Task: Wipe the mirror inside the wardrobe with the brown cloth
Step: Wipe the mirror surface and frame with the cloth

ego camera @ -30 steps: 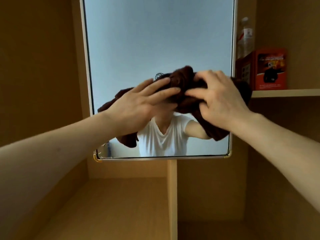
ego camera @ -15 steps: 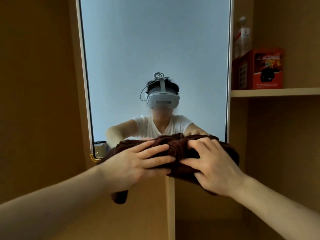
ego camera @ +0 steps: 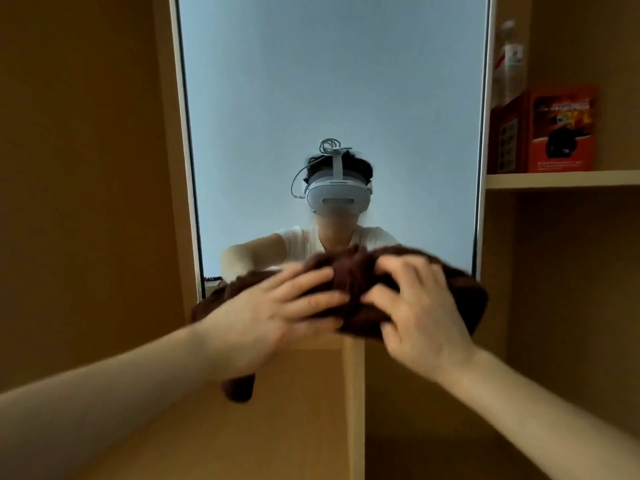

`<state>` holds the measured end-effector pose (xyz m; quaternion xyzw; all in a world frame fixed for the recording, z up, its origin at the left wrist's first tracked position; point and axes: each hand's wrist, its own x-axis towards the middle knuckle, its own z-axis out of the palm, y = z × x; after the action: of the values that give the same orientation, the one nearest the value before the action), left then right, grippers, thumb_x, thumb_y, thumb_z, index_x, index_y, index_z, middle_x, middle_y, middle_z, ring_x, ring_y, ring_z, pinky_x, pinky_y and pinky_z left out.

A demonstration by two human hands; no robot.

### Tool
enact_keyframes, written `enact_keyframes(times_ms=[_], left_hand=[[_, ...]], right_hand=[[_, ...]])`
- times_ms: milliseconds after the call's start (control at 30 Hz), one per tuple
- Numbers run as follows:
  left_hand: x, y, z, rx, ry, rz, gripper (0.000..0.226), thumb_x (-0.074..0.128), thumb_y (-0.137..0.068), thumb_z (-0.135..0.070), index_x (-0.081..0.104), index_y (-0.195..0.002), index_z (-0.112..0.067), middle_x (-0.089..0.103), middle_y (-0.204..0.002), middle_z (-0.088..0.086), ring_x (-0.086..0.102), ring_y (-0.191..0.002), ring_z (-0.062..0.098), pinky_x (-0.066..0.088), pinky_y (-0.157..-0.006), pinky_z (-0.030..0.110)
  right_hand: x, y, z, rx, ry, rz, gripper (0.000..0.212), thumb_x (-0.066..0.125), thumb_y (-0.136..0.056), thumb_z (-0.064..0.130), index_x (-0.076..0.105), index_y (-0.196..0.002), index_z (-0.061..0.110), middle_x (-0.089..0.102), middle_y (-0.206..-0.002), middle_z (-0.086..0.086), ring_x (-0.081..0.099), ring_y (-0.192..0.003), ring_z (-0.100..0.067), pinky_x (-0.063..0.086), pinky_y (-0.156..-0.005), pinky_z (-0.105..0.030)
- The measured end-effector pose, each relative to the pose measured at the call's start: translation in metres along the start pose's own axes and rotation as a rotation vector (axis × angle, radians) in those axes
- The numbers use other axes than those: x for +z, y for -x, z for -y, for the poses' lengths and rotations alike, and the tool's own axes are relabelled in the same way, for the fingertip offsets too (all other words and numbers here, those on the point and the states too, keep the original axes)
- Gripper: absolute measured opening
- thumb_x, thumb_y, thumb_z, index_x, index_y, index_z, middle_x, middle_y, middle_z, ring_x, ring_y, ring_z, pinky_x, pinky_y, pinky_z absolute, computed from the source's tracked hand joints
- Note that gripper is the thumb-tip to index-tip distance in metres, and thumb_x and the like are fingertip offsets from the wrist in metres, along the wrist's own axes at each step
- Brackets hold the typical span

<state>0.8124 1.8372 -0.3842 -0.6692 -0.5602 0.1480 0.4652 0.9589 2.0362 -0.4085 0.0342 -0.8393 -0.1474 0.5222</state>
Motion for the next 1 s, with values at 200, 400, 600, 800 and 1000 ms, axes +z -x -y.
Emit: enact_keyframes(times_ms=[200, 400, 600, 800, 1000], left_hand=[[-0.005, 0.011, 0.004, 0.108, -0.059, 0.091, 0.057, 0.033, -0.089, -0.018, 0.039, -0.144, -0.033, 0.026, -0.156, -0.005, 0.009, -0.147, 0.026, 0.010, -0.116, 0.047], [-0.046, -0.034, 0.084, -0.116, -0.134, -0.099, 0.068, 0.054, -0.074, -0.007, 0.044, -0.139, -0.026, 0.033, -0.153, 0.003, 0.024, -0.142, 0.031, 0.032, -0.109, 0.055], [-0.078, -0.085, 0.118, -0.381, -0.073, -0.281, 0.054, 0.034, -0.084, -0.018, 0.052, -0.135, -0.019, 0.033, -0.153, 0.008, 0.023, -0.142, 0.037, 0.031, -0.106, 0.052], [-0.024, -0.048, 0.057, -0.183, -0.026, -0.252, 0.052, 0.045, -0.082, -0.011, 0.056, -0.132, -0.022, 0.038, -0.151, 0.004, 0.023, -0.143, 0.032, 0.024, -0.114, 0.049], [0.005, -0.008, -0.009, 0.059, 0.043, -0.031, 0.047, 0.042, -0.092, -0.017, 0.051, -0.136, -0.031, 0.035, -0.152, -0.007, 0.017, -0.146, 0.025, 0.019, -0.113, 0.050]], right_hand=[[-0.005, 0.004, -0.012, -0.215, -0.068, 0.180, 0.030, 0.052, -0.073, 0.024, 0.069, -0.098, 0.024, 0.055, -0.111, -0.004, 0.048, -0.104, -0.026, 0.040, -0.086, -0.040], [-0.042, -0.108, -0.059, -0.218, 0.066, -0.058, 0.037, 0.049, -0.071, 0.019, 0.068, -0.102, 0.012, 0.056, -0.112, -0.020, 0.053, -0.095, -0.040, 0.042, -0.085, -0.046], [-0.062, -0.178, -0.067, 0.049, 0.084, -0.312, 0.035, 0.047, -0.075, 0.006, 0.065, -0.105, 0.012, 0.053, -0.118, -0.018, 0.047, -0.104, -0.041, 0.039, -0.089, -0.047], [-0.018, -0.075, -0.045, -0.010, 0.071, -0.265, 0.034, 0.052, -0.069, 0.017, 0.058, -0.103, 0.016, 0.050, -0.116, -0.016, 0.044, -0.103, -0.035, 0.035, -0.087, -0.045], [0.001, 0.023, -0.032, -0.237, 0.077, 0.058, 0.033, 0.050, -0.079, 0.029, 0.052, -0.111, 0.029, 0.048, -0.116, -0.003, 0.047, -0.106, -0.025, 0.046, -0.088, -0.041]])
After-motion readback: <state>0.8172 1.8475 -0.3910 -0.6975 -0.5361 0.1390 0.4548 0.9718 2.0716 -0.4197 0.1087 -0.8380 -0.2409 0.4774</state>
